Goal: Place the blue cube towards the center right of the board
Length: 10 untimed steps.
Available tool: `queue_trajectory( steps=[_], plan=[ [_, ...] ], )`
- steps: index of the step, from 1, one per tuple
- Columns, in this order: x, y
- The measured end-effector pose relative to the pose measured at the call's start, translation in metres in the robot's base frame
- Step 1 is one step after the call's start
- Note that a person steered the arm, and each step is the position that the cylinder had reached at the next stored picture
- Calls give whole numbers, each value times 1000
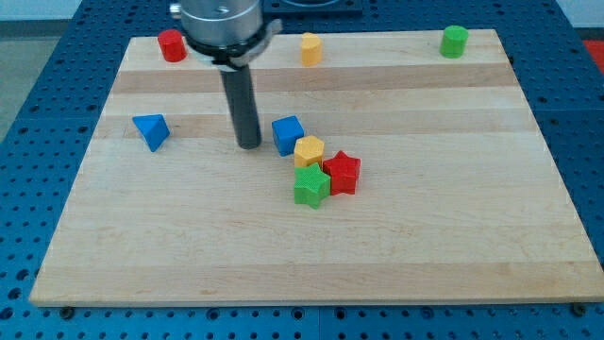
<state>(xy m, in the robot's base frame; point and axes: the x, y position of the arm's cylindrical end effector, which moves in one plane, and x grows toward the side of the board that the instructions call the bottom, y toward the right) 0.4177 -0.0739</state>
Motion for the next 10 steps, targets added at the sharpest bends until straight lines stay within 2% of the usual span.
queue_trajectory(
  steps=[2,4,5,9,10],
  plan=[
    [-14,96],
    [1,216],
    [1,255],
    [-2,259],
    [-2,244]
  ],
)
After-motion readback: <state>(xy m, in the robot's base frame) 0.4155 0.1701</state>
